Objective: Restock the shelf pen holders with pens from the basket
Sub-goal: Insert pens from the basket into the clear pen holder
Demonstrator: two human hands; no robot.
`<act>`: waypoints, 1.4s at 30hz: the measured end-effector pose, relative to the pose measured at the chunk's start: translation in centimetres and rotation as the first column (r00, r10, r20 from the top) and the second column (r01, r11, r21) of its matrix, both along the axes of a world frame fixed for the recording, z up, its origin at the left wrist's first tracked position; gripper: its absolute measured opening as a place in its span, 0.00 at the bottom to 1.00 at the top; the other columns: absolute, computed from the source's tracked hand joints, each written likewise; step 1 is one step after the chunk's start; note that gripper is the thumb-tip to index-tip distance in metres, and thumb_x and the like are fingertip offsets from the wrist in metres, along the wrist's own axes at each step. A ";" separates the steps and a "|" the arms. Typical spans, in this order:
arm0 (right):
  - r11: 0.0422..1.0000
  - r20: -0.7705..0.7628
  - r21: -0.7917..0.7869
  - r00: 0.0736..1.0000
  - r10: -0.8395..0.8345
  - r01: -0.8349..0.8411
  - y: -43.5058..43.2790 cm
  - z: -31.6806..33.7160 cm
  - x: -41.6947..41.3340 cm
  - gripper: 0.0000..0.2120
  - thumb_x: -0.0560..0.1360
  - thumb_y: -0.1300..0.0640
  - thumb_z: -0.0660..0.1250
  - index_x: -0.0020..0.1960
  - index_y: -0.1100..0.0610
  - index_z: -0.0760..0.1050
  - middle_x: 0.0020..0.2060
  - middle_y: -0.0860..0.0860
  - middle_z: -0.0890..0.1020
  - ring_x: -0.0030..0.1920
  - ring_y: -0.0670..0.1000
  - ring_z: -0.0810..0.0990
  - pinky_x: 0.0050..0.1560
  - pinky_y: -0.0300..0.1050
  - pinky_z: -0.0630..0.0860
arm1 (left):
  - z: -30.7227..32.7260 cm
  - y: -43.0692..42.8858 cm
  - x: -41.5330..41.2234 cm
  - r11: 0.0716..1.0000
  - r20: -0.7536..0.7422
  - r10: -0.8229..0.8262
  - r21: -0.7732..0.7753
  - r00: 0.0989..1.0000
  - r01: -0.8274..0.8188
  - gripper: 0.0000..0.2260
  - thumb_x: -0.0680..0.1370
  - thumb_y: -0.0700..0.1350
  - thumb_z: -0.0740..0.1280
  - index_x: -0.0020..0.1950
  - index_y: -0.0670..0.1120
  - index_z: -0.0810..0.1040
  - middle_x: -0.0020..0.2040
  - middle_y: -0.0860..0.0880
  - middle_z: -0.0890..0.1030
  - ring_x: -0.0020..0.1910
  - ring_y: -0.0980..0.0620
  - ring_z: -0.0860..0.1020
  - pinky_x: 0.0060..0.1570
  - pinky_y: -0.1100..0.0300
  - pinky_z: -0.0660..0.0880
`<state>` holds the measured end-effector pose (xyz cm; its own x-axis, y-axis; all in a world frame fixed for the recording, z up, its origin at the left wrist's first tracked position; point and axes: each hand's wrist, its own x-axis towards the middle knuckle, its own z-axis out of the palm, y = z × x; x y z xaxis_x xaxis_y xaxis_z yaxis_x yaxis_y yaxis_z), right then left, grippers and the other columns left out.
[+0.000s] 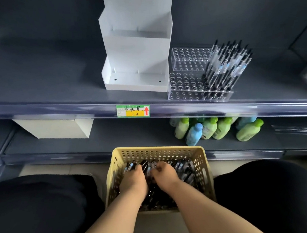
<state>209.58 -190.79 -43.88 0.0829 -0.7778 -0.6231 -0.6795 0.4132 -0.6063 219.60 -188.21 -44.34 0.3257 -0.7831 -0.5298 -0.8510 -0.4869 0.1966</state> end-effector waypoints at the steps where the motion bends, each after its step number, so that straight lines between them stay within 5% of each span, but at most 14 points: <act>1: 1.000 0.001 0.007 1.000 -0.010 0.010 0.1 0.1 -0.2 0.14 0.78 0.55 0.61 0.61 0.60 0.72 0.53 0.58 0.81 0.52 0.55 0.79 0.54 0.44 0.73 | 0.0 0.2 0.0 0.999 0.006 -0.044 0.011 0.999 0.044 0.15 0.81 0.47 0.51 0.58 0.44 0.75 0.61 0.43 0.77 0.56 0.44 0.75 0.57 0.54 0.71; 4: 0.999 0.032 0.037 0.999 -0.020 0.019 0.7 0.3 -0.5 0.10 0.79 0.55 0.59 0.60 0.54 0.68 0.52 0.57 0.77 0.41 0.49 0.76 0.59 0.49 0.74 | 0.1 0.8 -0.3 0.998 -0.039 -0.066 0.020 0.997 0.067 0.15 0.81 0.44 0.51 0.62 0.45 0.73 0.64 0.45 0.74 0.62 0.45 0.72 0.57 0.57 0.68; 8: 0.995 0.045 0.061 0.996 -0.079 0.076 1.2 0.0 -1.2 0.20 0.79 0.54 0.59 0.69 0.59 0.65 0.62 0.58 0.76 0.52 0.52 0.75 0.61 0.49 0.71 | 0.6 1.1 -0.4 0.987 0.002 -0.156 -0.025 0.988 0.156 0.13 0.78 0.42 0.59 0.63 0.45 0.71 0.62 0.45 0.74 0.60 0.45 0.74 0.56 0.55 0.71; 13: 0.984 0.075 0.032 0.981 -0.177 0.175 1.5 -0.3 -2.0 0.16 0.79 0.53 0.59 0.63 0.61 0.69 0.53 0.56 0.81 0.48 0.53 0.80 0.46 0.42 0.76 | 1.1 1.0 -0.7 0.979 0.075 -0.199 0.049 0.977 0.196 0.20 0.76 0.34 0.57 0.68 0.43 0.65 0.65 0.43 0.71 0.63 0.45 0.72 0.57 0.53 0.72; 16: 0.980 0.110 0.000 0.974 -0.200 0.201 1.3 0.5 -2.3 0.08 0.79 0.54 0.59 0.56 0.56 0.69 0.46 0.54 0.81 0.36 0.47 0.78 0.30 0.31 0.69 | 1.1 0.7 -0.9 0.986 0.048 -0.146 0.087 0.988 0.141 0.18 0.78 0.34 0.56 0.67 0.41 0.65 0.64 0.42 0.72 0.62 0.44 0.73 0.57 0.53 0.73; 20: 0.975 0.094 -0.143 0.983 -0.156 0.168 0.8 2.5 -2.5 0.10 0.78 0.53 0.60 0.56 0.57 0.70 0.51 0.53 0.81 0.43 0.49 0.76 0.43 0.39 0.69 | 1.9 0.1 -0.9 0.998 -0.039 -0.042 0.034 0.998 0.043 0.13 0.79 0.42 0.60 0.63 0.42 0.69 0.60 0.44 0.76 0.58 0.45 0.76 0.52 0.55 0.73; 23: 0.954 0.100 -0.279 0.991 -0.087 0.112 0.2 5.4 -2.5 0.06 0.77 0.56 0.61 0.53 0.54 0.68 0.45 0.51 0.80 0.41 0.50 0.77 0.41 0.41 0.71 | 4.1 -0.6 -1.4 0.996 -0.119 0.019 -0.081 0.993 -0.029 0.09 0.80 0.47 0.58 0.57 0.46 0.68 0.52 0.47 0.76 0.48 0.48 0.76 0.42 0.58 0.69; 26: 0.910 0.138 -0.406 0.990 -0.028 0.082 -1.1 9.3 -2.7 0.09 0.76 0.57 0.61 0.56 0.53 0.71 0.44 0.49 0.81 0.41 0.50 0.78 0.45 0.44 0.75 | 7.3 -1.5 -2.0 0.958 -0.202 -0.027 -0.284 0.979 -0.032 0.07 0.79 0.48 0.61 0.54 0.47 0.69 0.47 0.48 0.77 0.42 0.49 0.76 0.43 0.55 0.74; 29: 0.840 0.171 -0.535 0.985 0.003 0.090 -3.2 13.4 -3.3 0.08 0.76 0.57 0.62 0.56 0.54 0.72 0.43 0.50 0.82 0.43 0.51 0.79 0.46 0.44 0.75 | 11.4 -2.3 -2.5 0.888 -0.294 -0.108 -0.458 0.949 -0.041 0.11 0.77 0.45 0.64 0.58 0.49 0.69 0.49 0.51 0.76 0.44 0.52 0.76 0.45 0.55 0.75; 33: 0.731 0.291 -0.661 0.956 0.041 0.170 -6.1 19.8 -5.2 0.04 0.78 0.56 0.61 0.51 0.55 0.74 0.39 0.48 0.80 0.36 0.47 0.77 0.37 0.42 0.74 | 17.2 -4.0 -2.6 0.801 -0.376 -0.216 -0.596 0.901 -0.057 0.26 0.77 0.43 0.65 0.70 0.54 0.56 0.50 0.54 0.77 0.46 0.52 0.78 0.46 0.55 0.77; 37: 0.502 0.303 -0.824 0.953 0.000 0.262 -9.9 25.6 -7.9 0.06 0.76 0.52 0.64 0.39 0.48 0.73 0.34 0.49 0.81 0.36 0.52 0.80 0.42 0.50 0.78 | 22.0 -7.2 -3.1 0.695 -0.427 -0.309 -0.711 0.850 -0.105 0.17 0.79 0.47 0.62 0.65 0.56 0.61 0.49 0.56 0.77 0.43 0.56 0.79 0.40 0.60 0.78; 42: 0.246 0.298 -0.921 0.953 -0.056 0.303 -13.0 29.5 -10.7 0.07 0.71 0.54 0.66 0.40 0.42 0.72 0.33 0.40 0.77 0.39 0.48 0.82 0.48 0.49 0.80 | 24.8 -12.0 -5.0 0.594 -0.460 -0.398 -0.788 0.794 -0.159 0.15 0.78 0.45 0.64 0.60 0.57 0.63 0.49 0.53 0.78 0.42 0.49 0.81 0.44 0.49 0.77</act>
<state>198.90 -203.84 -14.35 -0.1430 -0.7989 0.5843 -0.5095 -0.4467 -0.7355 214.63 -200.16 -19.56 0.0723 -0.9653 0.2510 -0.4829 0.1863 0.8556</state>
